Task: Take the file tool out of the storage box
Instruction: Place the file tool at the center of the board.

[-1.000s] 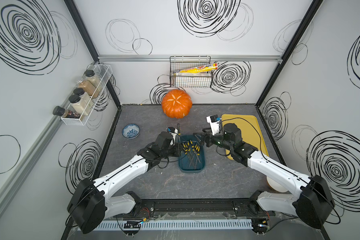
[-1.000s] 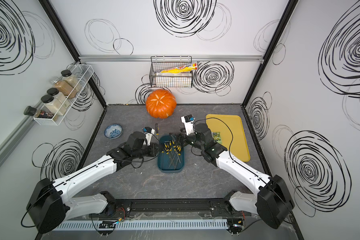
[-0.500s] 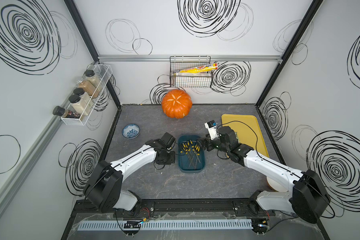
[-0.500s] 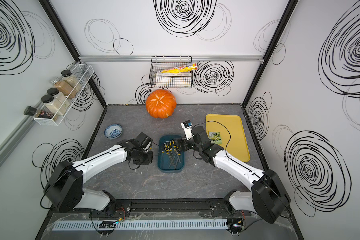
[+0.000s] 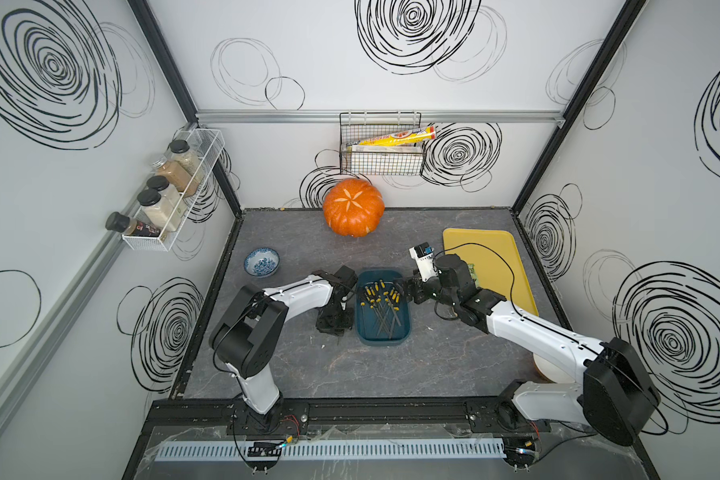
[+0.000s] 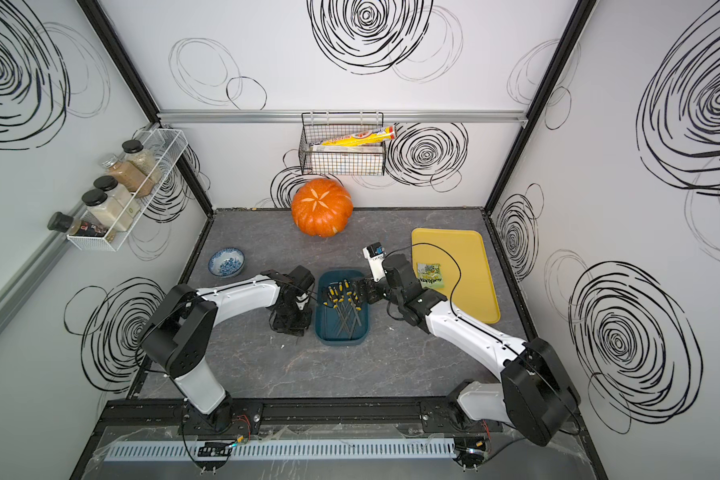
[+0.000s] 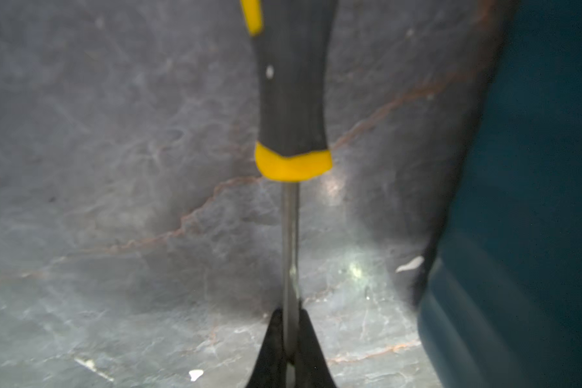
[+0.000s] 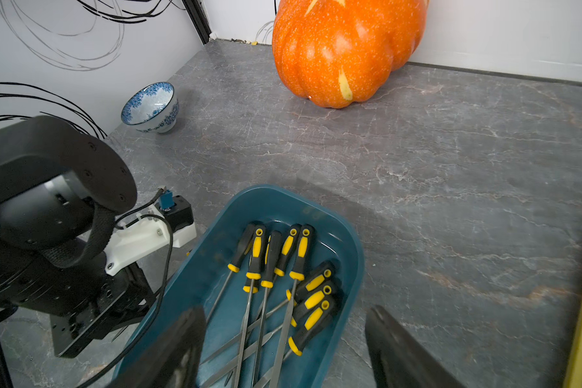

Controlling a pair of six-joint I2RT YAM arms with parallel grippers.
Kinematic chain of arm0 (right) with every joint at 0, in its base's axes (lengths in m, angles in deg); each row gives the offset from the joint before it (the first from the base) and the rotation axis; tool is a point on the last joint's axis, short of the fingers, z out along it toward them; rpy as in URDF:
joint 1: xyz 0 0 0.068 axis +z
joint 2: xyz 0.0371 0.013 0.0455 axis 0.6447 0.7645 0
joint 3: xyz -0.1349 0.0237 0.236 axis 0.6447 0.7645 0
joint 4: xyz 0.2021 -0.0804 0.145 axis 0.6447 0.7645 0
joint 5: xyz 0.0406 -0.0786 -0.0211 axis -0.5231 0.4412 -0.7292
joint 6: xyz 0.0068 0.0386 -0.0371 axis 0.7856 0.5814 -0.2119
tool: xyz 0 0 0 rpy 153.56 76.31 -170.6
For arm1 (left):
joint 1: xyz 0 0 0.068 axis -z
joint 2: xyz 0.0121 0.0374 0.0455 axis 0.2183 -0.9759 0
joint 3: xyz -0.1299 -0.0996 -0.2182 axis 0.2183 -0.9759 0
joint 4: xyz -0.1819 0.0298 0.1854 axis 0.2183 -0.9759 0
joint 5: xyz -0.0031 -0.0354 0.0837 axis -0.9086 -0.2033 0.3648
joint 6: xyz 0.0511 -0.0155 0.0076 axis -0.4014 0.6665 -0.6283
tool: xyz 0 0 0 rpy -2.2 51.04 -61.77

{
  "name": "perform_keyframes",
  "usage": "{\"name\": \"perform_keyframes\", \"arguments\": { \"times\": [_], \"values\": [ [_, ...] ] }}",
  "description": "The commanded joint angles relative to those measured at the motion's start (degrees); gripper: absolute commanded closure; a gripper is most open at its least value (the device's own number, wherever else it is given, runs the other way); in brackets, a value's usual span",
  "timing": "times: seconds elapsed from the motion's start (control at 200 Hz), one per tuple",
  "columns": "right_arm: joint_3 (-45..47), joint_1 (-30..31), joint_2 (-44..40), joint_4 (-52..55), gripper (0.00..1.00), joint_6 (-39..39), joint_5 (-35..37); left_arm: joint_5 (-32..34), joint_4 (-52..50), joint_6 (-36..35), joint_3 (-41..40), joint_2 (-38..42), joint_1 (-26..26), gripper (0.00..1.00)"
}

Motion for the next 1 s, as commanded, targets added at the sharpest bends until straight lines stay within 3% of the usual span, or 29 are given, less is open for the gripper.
{"name": "perform_keyframes", "arguments": {
  "times": [0.0,0.426,0.496,0.636,0.891,0.996],
  "values": [
    [0.21,-0.14,-1.93,0.77,0.21,-0.79,1.04,-2.49,-3.68,-1.72,1.93,-2.08,-0.66,1.0],
    [0.75,-0.07,-3.88,1.17,0.2,-0.97,1.65,-3.52,-6.59,-1.45,3.33,-7.98,-2.29,1.0],
    [0.83,-0.07,-3.74,0.85,0.2,-0.87,1.37,-3.0,-5.97,-0.99,3.16,-7.1,-2.23,0.91],
    [0.67,-0.07,-2.48,0.88,0.2,-0.88,1.24,-2.96,-5.12,-1.29,3.16,-6.43,-2.29,0.84],
    [-0.01,-0.07,0.31,1.05,0.2,-0.97,0.87,-2.64,-3.37,-1.13,2.02,-6.19,-2.27,0.83],
    [-0.29,-0.07,1.22,1.21,0.2,-0.88,0.55,-3.34,-2.2,-1.45,1.4,-5.78,-2.36,0.78]
  ]
}}
